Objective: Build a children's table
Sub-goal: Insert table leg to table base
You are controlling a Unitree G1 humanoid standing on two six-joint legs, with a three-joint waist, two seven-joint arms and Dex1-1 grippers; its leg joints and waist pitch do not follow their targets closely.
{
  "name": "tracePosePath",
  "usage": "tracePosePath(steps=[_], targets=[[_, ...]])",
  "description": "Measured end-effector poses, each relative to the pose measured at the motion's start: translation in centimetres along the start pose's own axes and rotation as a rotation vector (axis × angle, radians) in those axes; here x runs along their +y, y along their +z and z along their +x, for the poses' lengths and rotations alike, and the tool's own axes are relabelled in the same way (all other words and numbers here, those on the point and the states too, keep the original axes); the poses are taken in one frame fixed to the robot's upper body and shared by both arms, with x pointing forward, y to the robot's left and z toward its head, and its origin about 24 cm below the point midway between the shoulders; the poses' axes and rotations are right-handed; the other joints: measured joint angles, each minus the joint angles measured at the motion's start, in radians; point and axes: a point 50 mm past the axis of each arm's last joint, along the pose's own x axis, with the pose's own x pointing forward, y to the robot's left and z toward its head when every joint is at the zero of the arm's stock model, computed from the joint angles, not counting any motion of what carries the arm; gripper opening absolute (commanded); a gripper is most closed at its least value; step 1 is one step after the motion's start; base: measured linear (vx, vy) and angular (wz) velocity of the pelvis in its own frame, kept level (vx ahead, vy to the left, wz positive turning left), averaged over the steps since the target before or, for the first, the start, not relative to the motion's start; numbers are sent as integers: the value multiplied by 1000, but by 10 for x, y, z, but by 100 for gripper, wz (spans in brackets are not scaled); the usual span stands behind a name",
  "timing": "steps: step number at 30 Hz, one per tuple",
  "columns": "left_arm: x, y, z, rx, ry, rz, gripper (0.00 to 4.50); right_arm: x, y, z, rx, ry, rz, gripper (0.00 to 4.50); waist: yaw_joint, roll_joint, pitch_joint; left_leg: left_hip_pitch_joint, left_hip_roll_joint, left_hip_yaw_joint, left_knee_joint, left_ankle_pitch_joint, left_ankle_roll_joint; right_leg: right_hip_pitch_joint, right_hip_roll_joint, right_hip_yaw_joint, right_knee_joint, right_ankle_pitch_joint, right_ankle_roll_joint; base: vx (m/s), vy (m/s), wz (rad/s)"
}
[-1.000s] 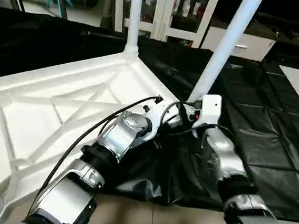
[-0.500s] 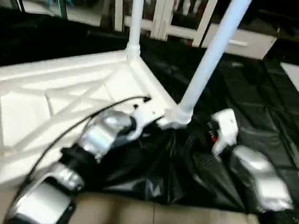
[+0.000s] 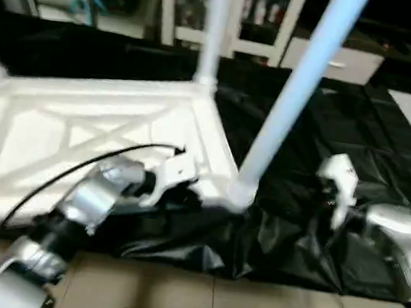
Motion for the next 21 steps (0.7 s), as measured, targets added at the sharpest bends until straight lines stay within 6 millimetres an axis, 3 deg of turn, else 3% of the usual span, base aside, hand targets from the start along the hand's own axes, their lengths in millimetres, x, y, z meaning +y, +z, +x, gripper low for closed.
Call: tracePosePath(steps=[10, 17, 21], targets=[[-4, -1, 0, 12, -56, 9, 0, 14, -6, 9, 69, 194, -7, 447, 1, 0, 0, 1, 1, 1, 4, 0, 0, 5, -1, 0, 1, 0, 0, 0, 0, 0], [-5, 0, 1, 11, -68, 11, 0, 9, -4, 28, 46, 208, -18, 447, 2, 0, 0, 1, 1, 1, 5, 1, 1, 5, -1, 0, 1, 0, 0, 0, 0, 0], [-6, 1, 2, 12, -76, 19, 0, 8, -7, 31, 48, 220, -2, 414, 9, 0, 0, 0, 0, 1, 6, 1, 2, 6, -1, 0, 1, 0, 0, 0, 0, 0]])
